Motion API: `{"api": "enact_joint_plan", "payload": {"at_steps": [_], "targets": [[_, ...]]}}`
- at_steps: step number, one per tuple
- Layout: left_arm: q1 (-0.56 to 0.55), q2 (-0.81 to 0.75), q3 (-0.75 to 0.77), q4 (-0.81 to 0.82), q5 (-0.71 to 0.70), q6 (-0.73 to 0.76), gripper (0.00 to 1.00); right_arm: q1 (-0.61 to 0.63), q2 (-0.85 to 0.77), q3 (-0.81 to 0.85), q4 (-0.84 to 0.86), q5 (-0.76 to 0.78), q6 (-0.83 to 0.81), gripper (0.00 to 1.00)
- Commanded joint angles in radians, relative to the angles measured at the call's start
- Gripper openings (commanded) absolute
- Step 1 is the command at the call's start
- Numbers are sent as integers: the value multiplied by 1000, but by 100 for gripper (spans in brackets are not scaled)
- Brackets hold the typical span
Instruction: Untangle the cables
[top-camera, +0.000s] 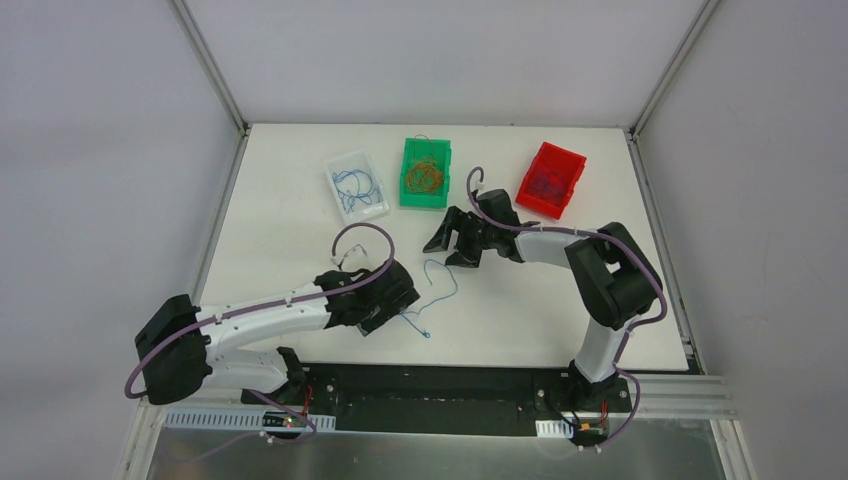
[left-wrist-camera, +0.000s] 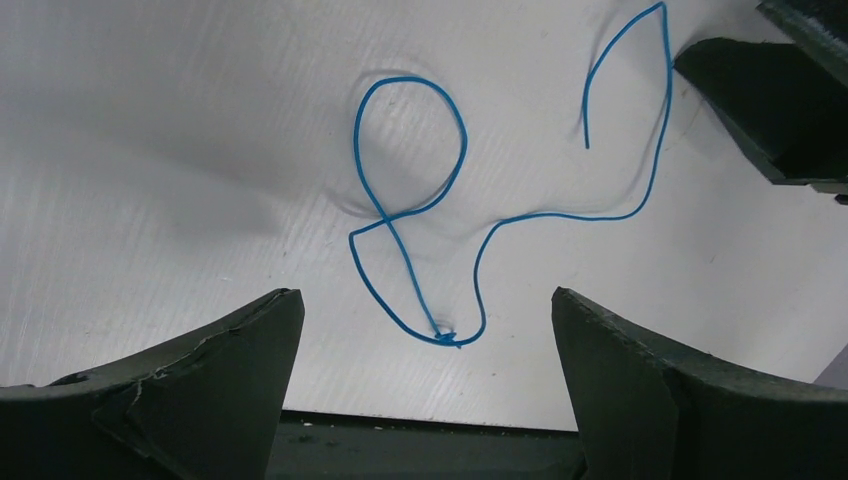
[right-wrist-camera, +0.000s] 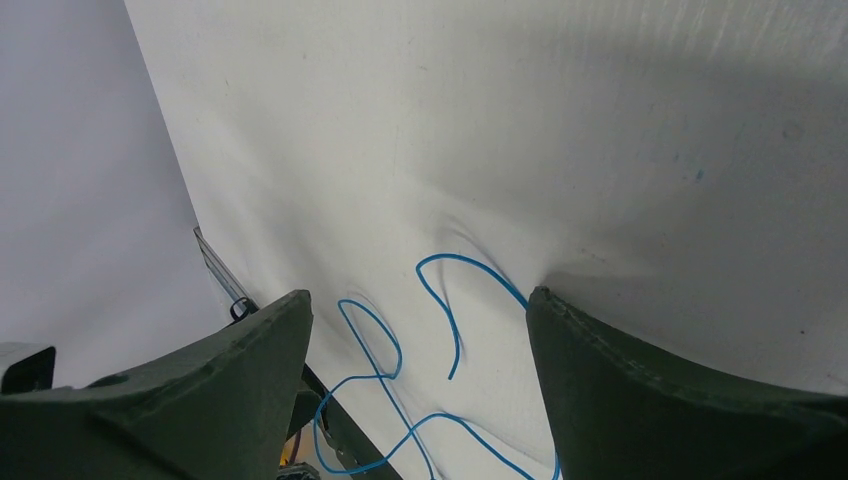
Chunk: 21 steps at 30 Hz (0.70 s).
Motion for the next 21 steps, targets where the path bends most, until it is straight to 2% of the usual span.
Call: {"api": "enact_joint_plan", "payload": {"at_steps": [1,4,10,17,21], "targets": [[-31,74,42,-48,23,-36,99,-1,-9,4,-17,-11,1,83],[-35,150,81,-20,23,-31,99,-1,-7,3,-17,-8,2,83],[-33,220,51,105,21,-61,99,8,11,-10,33,-41,52,82],[9,245,6,196,13,-44,99,22,71,-26,159,-128,166,82],[42,248,-31,257,23,-36,99,37,81,-21,170,-135,174,82]]}}
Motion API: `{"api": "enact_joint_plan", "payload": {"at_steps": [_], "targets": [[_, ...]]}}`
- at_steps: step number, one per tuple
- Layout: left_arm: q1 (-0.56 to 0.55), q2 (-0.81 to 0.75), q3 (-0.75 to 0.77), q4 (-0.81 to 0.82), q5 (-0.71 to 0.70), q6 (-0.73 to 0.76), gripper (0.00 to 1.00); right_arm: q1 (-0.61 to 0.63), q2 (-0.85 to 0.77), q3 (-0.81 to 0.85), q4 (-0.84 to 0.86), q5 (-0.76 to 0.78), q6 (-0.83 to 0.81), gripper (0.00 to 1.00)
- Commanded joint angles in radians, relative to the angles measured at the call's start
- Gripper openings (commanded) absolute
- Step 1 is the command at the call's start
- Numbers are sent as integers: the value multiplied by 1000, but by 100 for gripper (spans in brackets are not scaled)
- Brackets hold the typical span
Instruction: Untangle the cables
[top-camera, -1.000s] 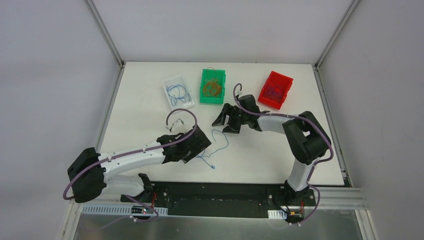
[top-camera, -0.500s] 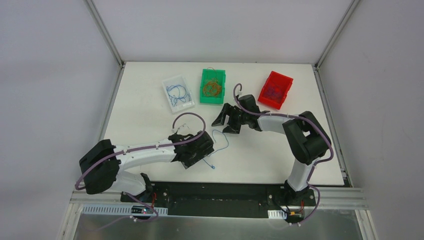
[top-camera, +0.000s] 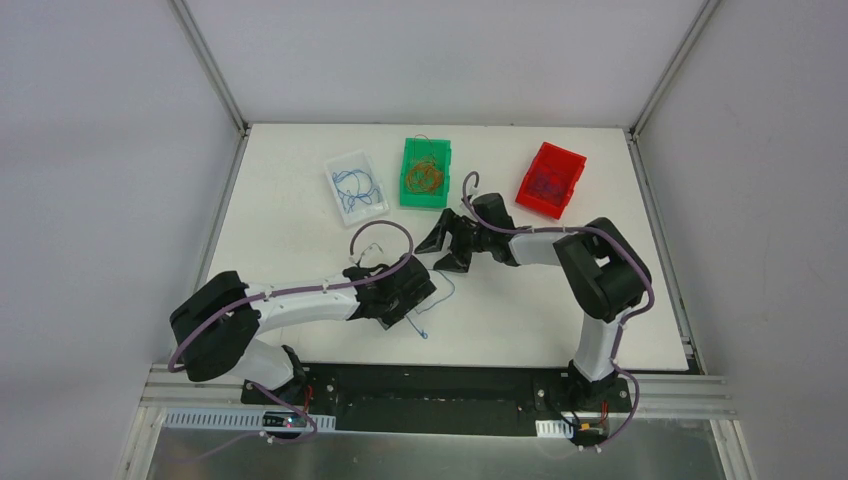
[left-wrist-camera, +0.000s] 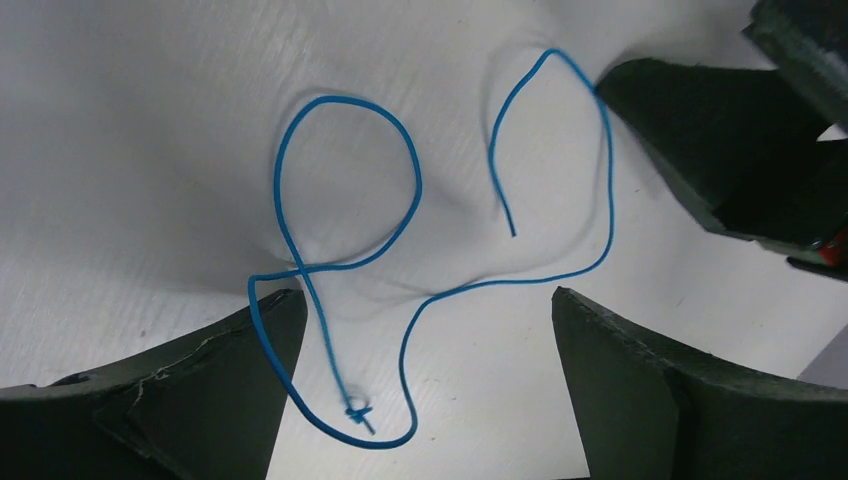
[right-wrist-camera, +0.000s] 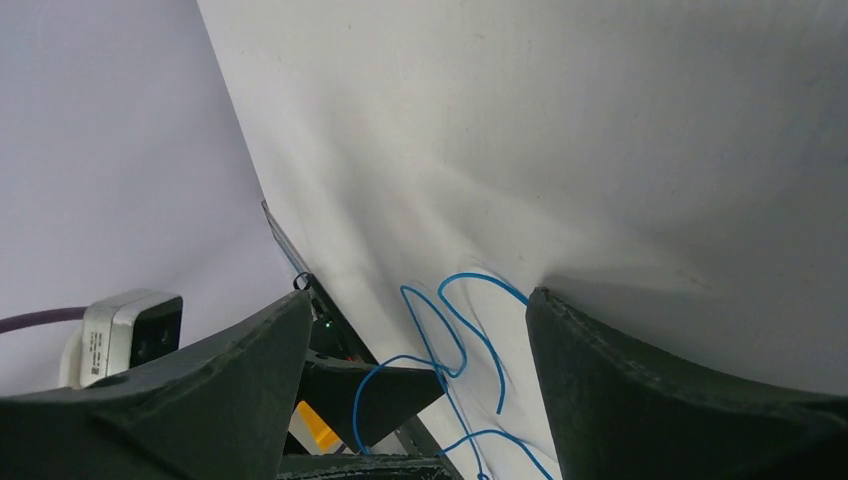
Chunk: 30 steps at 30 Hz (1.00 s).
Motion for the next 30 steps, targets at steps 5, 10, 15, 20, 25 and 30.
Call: {"api": "enact_joint_plan", "payload": {"at_steps": [5,10,15,20,25,30], "targets": [[54,47,-35,62,2,23,99,37,28,1,38,-28,32,82],[76,67,-5,62,5,66,99,65,46,23,28,-43,47,82],[90,64,13,64,-1,127,99,69,36,23,26,-43,52,83],[107,117,41,62,43,157,99,60,21,17,23,-38,50,83],[108,197,101,43,81,172,99,57,29,17,18,-34,55,83],[109,218,129,36,88,229,96,55,27,21,3,-30,55,84]]}}
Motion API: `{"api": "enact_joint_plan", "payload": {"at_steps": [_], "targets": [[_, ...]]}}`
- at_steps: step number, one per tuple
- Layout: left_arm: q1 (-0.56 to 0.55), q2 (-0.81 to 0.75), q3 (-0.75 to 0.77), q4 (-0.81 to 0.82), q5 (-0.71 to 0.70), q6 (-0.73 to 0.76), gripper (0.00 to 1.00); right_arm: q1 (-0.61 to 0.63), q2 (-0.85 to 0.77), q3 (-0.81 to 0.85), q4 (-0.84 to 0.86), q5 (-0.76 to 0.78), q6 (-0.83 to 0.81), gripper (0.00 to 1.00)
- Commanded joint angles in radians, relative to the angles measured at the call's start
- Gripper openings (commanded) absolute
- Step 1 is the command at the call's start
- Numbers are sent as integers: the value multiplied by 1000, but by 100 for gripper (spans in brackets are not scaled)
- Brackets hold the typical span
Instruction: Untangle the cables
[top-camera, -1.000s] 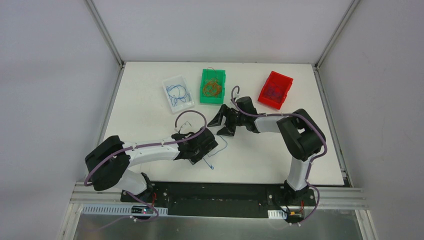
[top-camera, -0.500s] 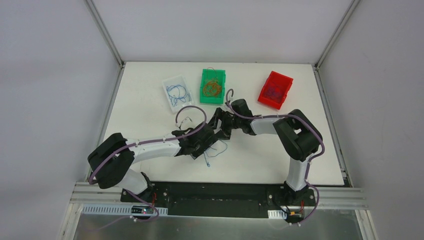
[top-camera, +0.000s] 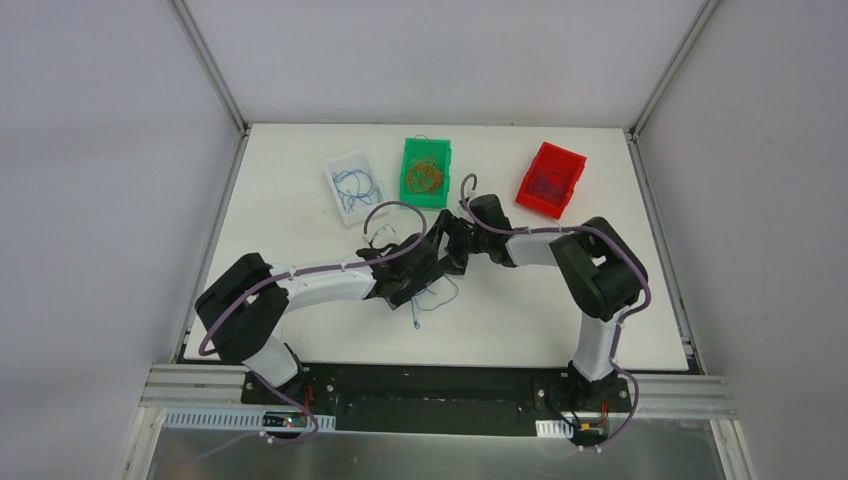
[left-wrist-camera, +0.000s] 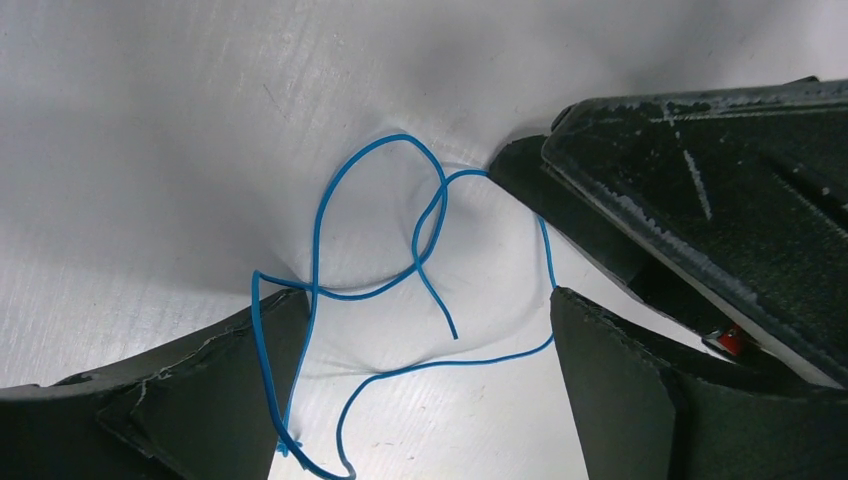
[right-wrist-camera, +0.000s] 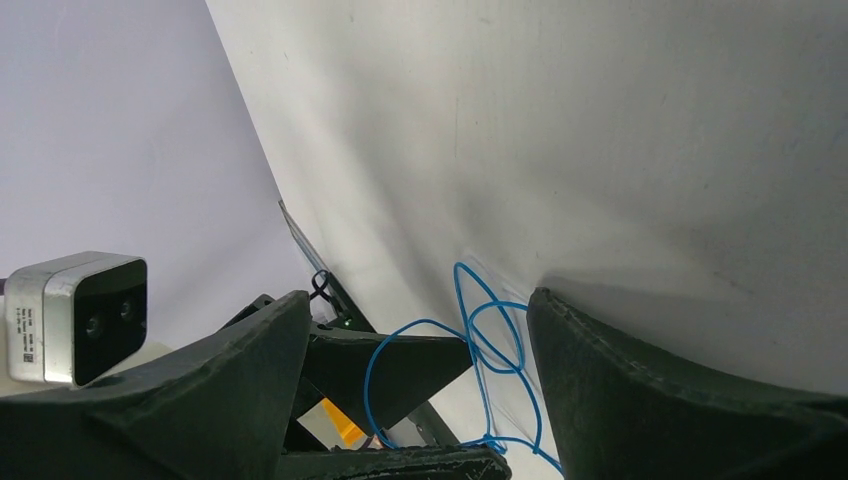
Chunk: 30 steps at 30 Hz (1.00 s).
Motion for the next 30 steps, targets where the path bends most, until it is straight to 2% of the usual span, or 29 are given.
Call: {"api": "enact_joint_plan", "payload": {"at_steps": [1,6,12,20,24,28,29,30], "targets": [[6,71,11,-51,40,92,95,23,2,16,-28,-13,-24,85],[4,79,24,-111,12,108,93,-48,-49,-20,-27,-15,-30,87],[5,52,4,-123,-12,115,92,-138,-205,-93,-36,32,-85,88],[3,53,36,-166,-30,161,95,-183,-365,-88,-260,190,-232,91],[4,60,54,-184,-33,176,96,-199,-477,-136,-354,310,-294,90],[3,72,70,-193,-32,192,97,-219,-576,-221,-398,407,-310,82],[2,77,76,-196,-31,197,97,-226,-600,-249,-397,422,-309,74],[1,83,85,-201,-31,203,97,-230,-619,-267,-393,428,-311,61]]}}
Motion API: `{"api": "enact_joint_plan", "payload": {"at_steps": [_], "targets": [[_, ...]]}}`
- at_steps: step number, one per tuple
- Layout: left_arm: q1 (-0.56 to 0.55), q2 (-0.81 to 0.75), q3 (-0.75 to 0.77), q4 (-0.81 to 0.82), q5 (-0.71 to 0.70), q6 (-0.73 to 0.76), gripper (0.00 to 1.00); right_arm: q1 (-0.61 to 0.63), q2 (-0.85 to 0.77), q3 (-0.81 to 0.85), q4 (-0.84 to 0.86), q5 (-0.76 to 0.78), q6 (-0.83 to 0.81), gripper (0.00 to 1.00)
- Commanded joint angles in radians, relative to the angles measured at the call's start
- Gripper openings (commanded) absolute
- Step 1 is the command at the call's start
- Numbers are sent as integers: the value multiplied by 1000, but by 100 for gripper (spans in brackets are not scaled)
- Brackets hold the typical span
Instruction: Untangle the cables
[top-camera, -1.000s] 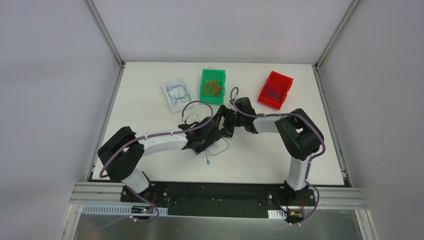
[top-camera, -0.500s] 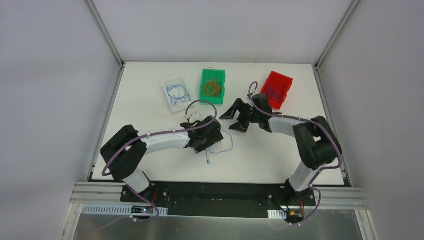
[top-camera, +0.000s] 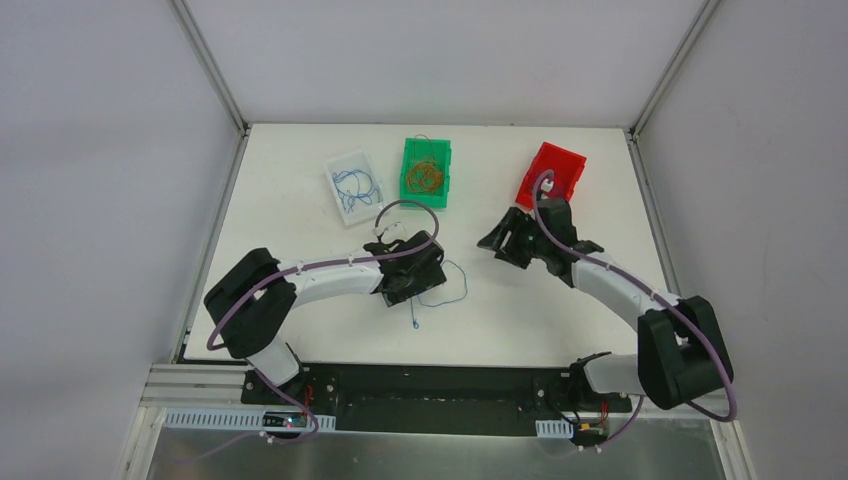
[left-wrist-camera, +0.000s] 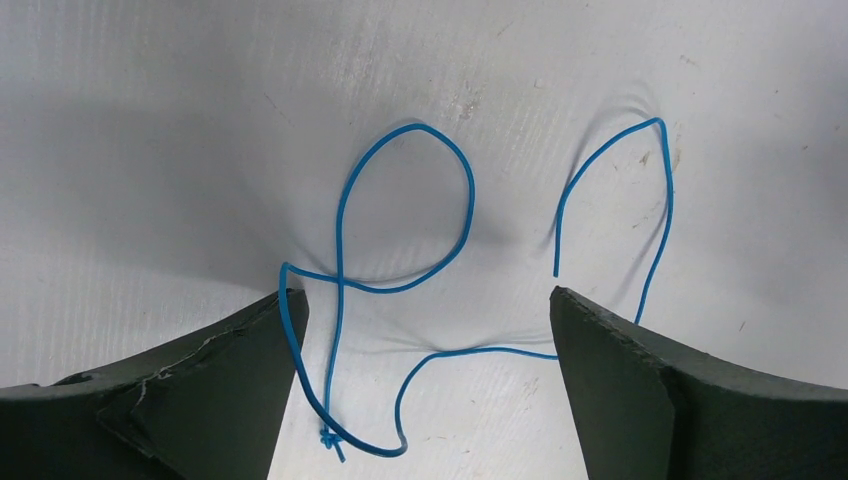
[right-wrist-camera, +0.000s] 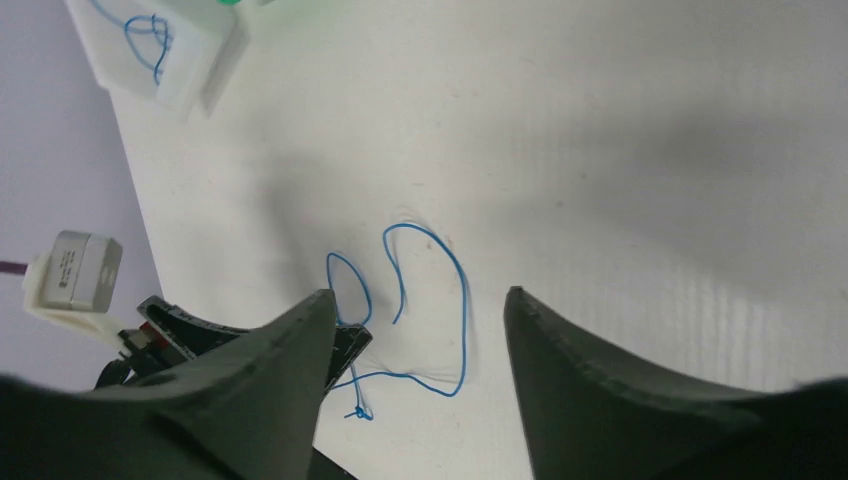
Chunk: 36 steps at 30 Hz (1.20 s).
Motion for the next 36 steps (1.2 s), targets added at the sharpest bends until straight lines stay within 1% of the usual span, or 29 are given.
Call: {"api": "enact_joint_plan", "payload": {"at_steps": [1,3,4,5,8,11,15,22,28,30,33,36], "targets": [[0,47,26,-103,-29,46,97,-22,-97,-85,-62,115,-43,49],[1,59,42,-111,-29,52,97,-24,-105,-105,-60,118,-45,20],[0,66,52,-112,-29,55,97,-25,-98,-113,-52,105,-46,8],[0,70,61,-115,-30,58,98,-24,-83,-118,-43,77,-46,0],[-1,87,86,-124,-27,71,98,-20,-16,-131,9,-22,-46,0],[0,103,107,-133,-25,84,99,17,49,-133,24,-52,-43,0],[0,127,136,-144,-19,94,99,105,135,-132,49,-66,-32,0],[-4,163,182,-143,1,121,99,137,229,-133,149,-178,16,0],[-3,199,235,-144,8,130,99,155,250,-125,147,-174,17,0],[-4,210,259,-144,13,141,99,154,246,-120,123,-155,9,0],[-4,223,290,-143,13,156,99,154,206,-117,65,-84,-23,0],[-3,234,311,-144,16,167,99,155,156,-105,-19,21,-68,0]]}}
